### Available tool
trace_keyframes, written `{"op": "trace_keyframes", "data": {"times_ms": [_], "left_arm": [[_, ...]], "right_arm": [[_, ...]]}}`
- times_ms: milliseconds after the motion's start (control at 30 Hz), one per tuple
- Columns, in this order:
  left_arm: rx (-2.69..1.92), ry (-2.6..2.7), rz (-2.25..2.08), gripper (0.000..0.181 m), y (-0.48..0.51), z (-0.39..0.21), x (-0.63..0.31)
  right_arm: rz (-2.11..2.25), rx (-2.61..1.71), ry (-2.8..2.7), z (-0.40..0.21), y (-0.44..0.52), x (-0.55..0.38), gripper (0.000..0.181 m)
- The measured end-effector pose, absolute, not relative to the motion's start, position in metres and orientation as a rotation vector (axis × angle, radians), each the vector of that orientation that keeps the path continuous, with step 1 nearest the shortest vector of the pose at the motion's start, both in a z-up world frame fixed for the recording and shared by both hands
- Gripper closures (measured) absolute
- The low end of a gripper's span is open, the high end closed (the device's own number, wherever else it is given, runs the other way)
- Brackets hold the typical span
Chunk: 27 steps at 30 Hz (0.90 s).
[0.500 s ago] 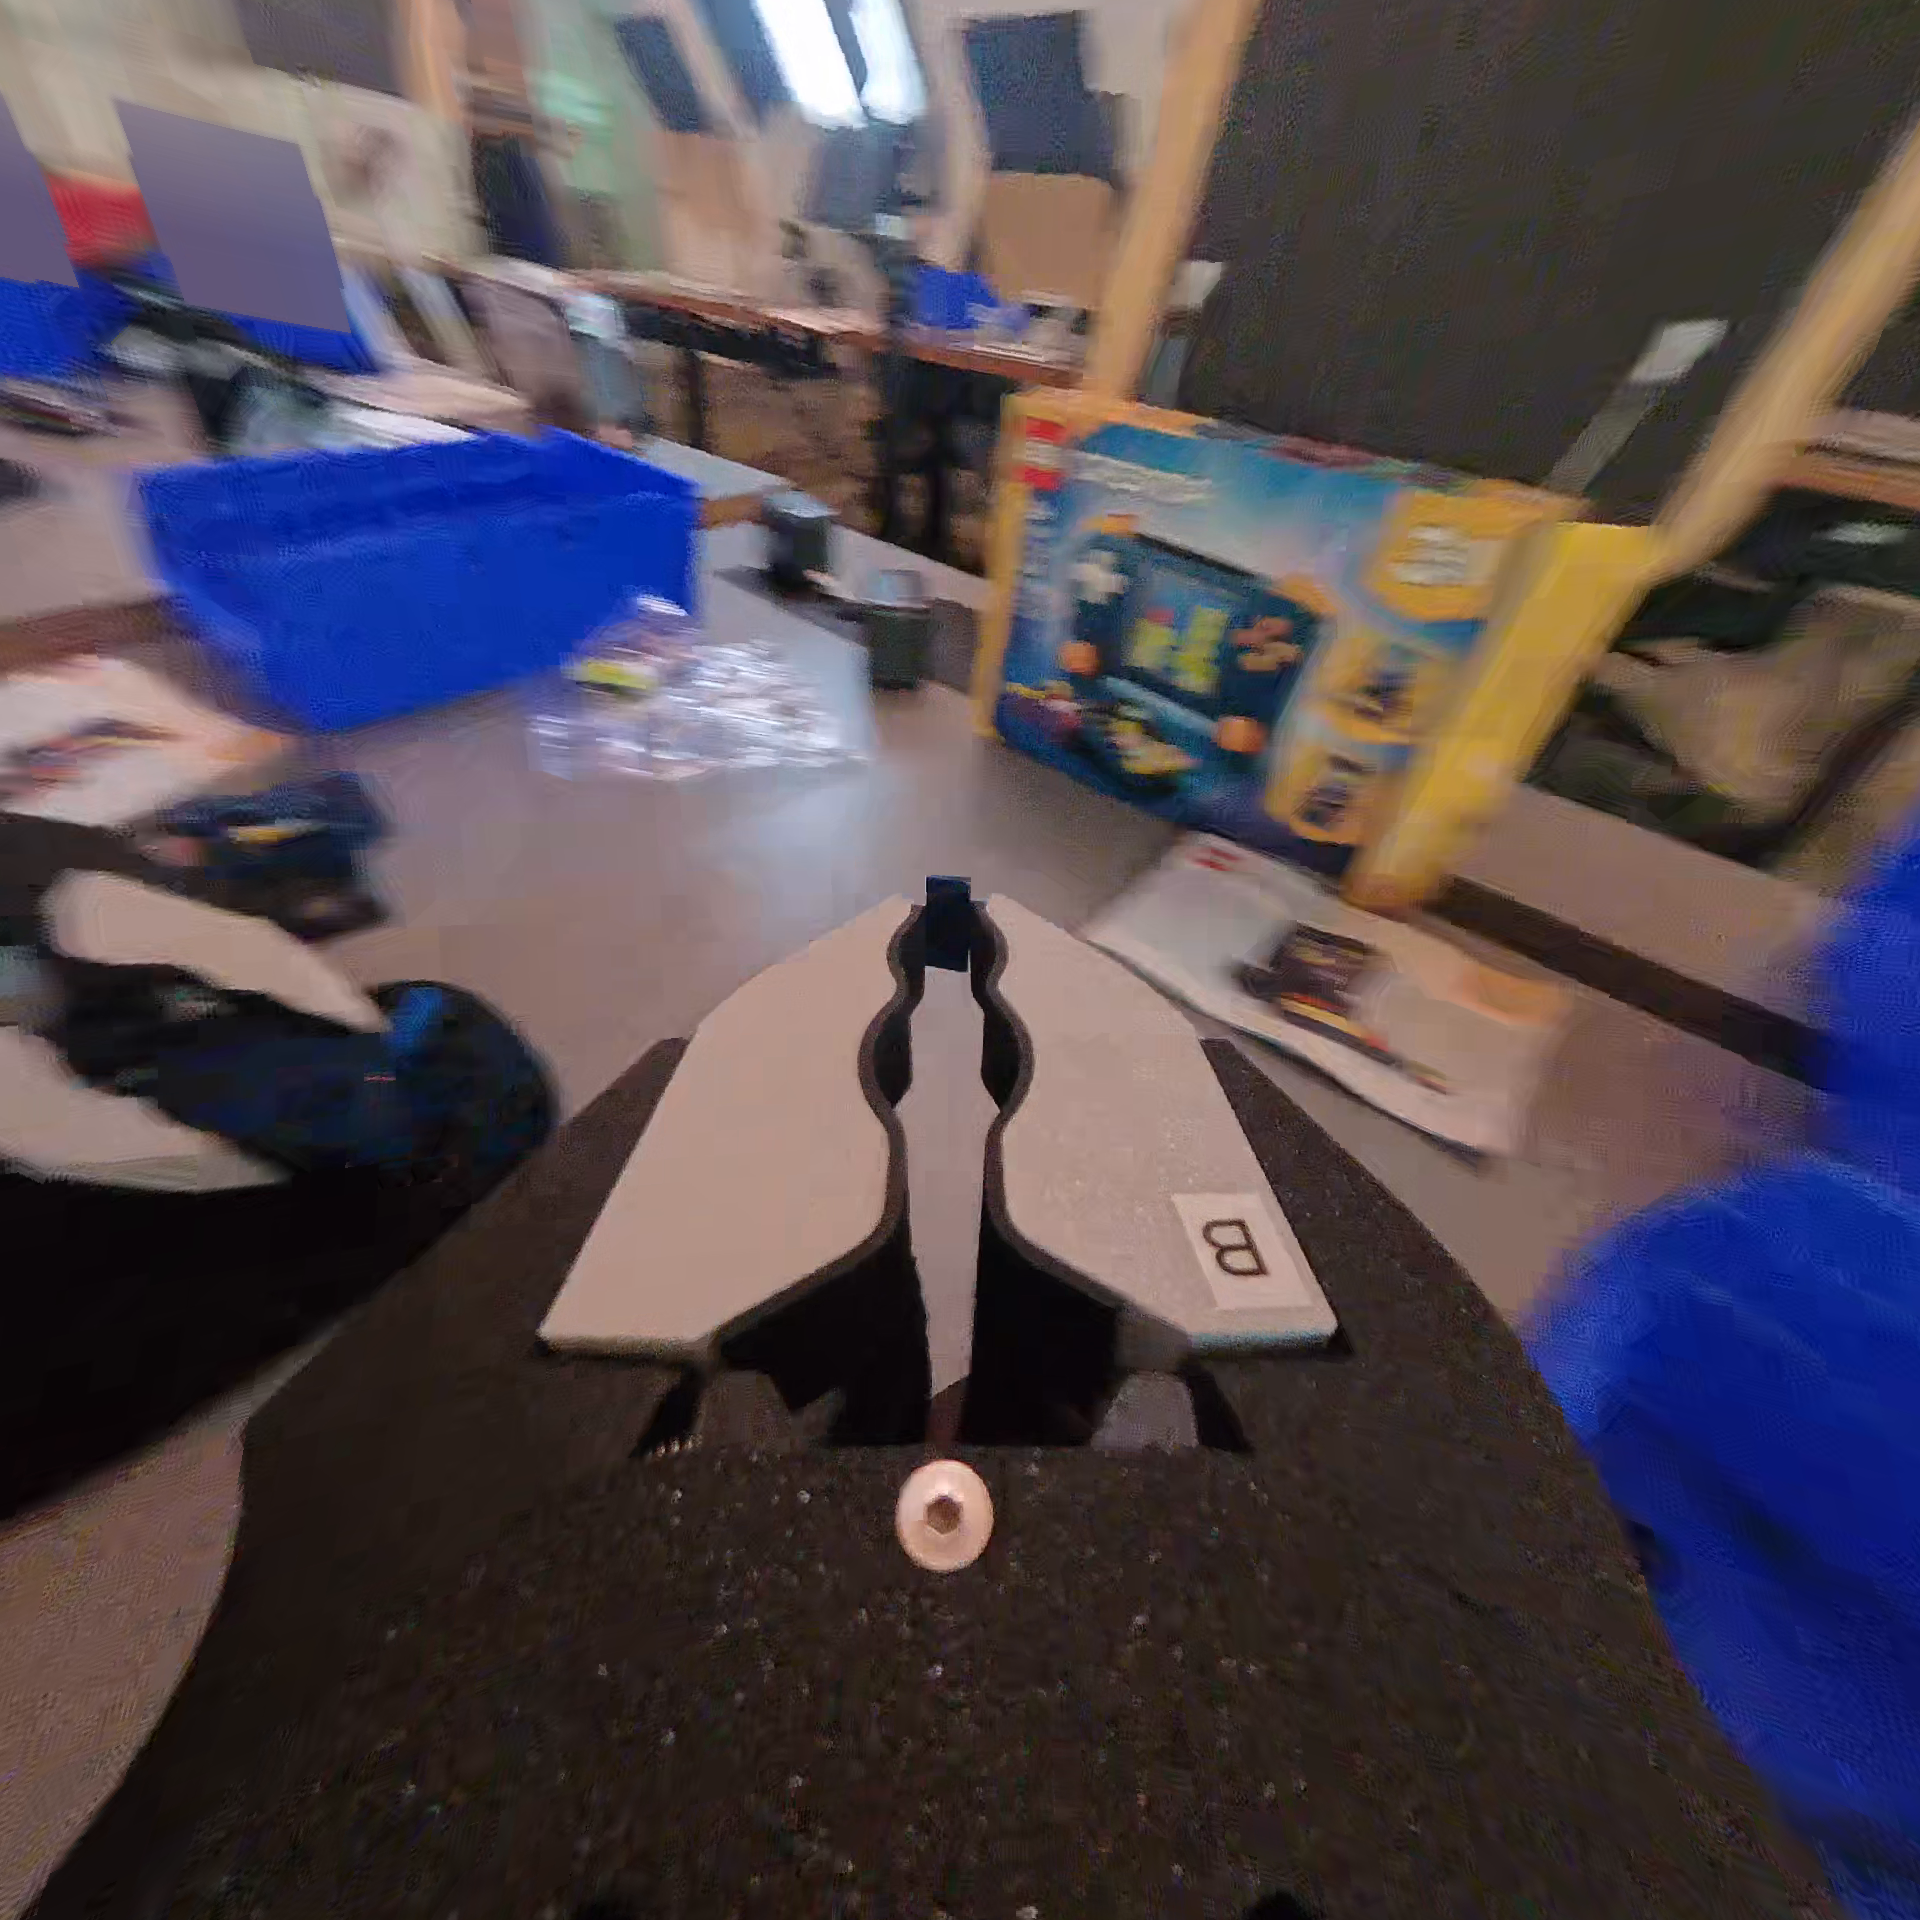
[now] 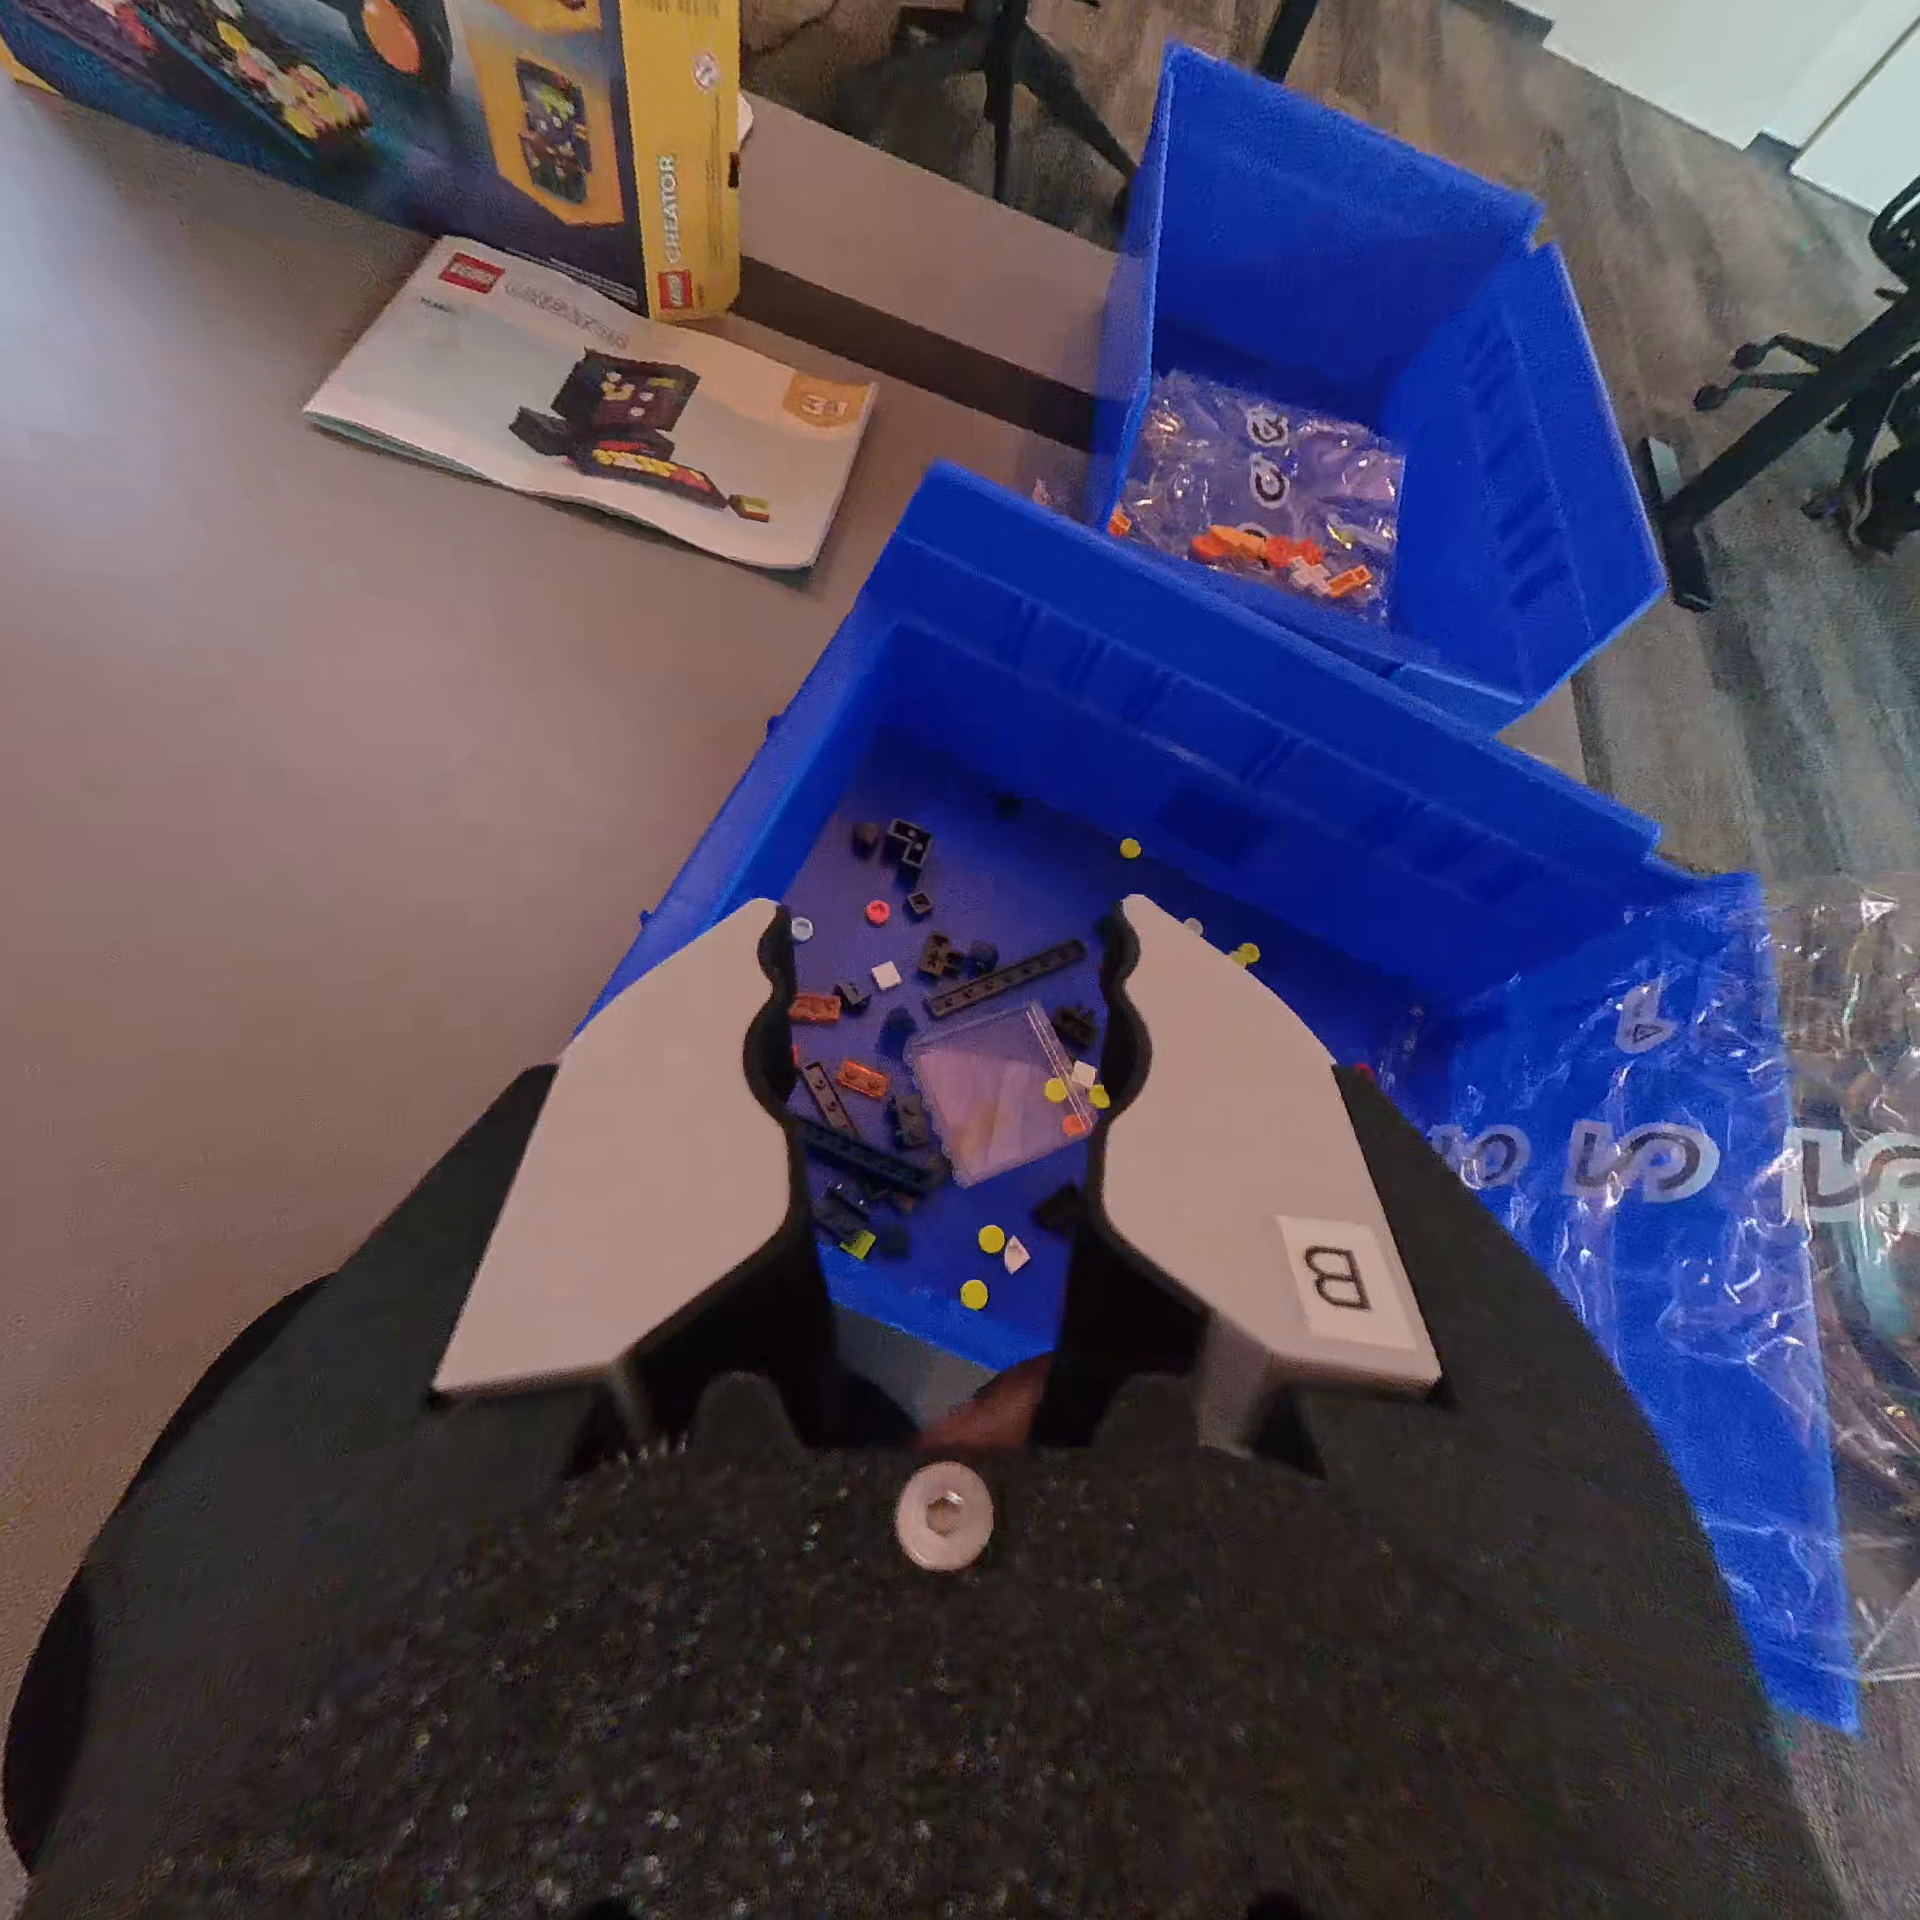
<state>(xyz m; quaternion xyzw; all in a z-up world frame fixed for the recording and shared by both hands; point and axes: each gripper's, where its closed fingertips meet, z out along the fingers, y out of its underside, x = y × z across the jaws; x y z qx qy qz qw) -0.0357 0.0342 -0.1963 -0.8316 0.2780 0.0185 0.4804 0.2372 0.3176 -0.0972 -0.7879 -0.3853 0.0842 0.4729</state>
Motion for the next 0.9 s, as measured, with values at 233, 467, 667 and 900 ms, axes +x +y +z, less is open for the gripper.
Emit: {"op": "trace_keyframes", "data": {"times_ms": [233, 467, 667, 900], "left_arm": [[-1.877, 0.823, 0.297, 0.135, 0.034, -0.189, -0.033], [-1.684, 0.937, 0.624, 0.135, 0.031, -0.177, -0.03], [-1.671, 0.939, 0.638, 0.135, 0.031, -0.177, -0.029], [-1.656, 0.966, 0.669, 0.135, 0.032, -0.177, -0.027]], "right_arm": [[0.898, -1.562, -1.131, -0.057, 0.227, 0.119, 0.146], [1.712, -1.401, -1.671, -0.11, 0.073, -0.004, 0.152], [1.826, -1.4, -1.828, -0.143, 0.038, -0.037, 0.16], [1.814, -1.431, -1.769, -0.147, 0.042, -0.036, 0.172]]}}
